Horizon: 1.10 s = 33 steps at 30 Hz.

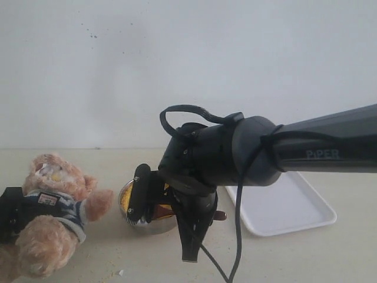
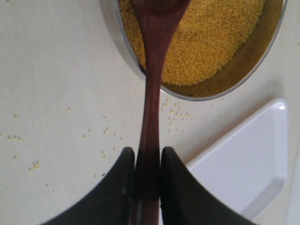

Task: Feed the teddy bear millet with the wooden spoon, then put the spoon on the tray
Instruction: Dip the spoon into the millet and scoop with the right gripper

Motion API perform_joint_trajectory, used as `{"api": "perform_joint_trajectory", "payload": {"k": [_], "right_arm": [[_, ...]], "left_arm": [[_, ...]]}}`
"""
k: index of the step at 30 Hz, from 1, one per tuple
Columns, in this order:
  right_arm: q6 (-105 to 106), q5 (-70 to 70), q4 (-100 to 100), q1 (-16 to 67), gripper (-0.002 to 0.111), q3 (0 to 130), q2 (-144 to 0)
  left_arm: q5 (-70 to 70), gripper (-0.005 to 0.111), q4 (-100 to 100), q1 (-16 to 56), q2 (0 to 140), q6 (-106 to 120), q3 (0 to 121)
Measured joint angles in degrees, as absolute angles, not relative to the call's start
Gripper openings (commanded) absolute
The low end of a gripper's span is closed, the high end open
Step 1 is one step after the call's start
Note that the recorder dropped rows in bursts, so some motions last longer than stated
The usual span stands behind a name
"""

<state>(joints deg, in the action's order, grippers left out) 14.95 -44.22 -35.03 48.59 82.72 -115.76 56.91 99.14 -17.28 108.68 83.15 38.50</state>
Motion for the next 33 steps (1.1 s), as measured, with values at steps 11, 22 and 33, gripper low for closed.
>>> {"api": "perform_joint_trajectory", "payload": {"k": [11, 22, 33], "right_arm": [[14.95, -42.90, -24.90, 46.69, 0.000, 86.29, -115.85], [14.47, -43.34, -23.11, 43.94, 0.000, 87.16, -115.89], [18.06, -52.37, -14.22, 41.01, 0.000, 87.18, -115.55]], "left_arm": [[56.99, 0.004, 99.14, -17.28, 108.68, 83.15, 38.50], [56.99, 0.004, 99.14, -17.28, 108.68, 83.15, 38.50], [62.19, 0.004, 94.98, -17.28, 108.68, 80.70, 38.57]]}}
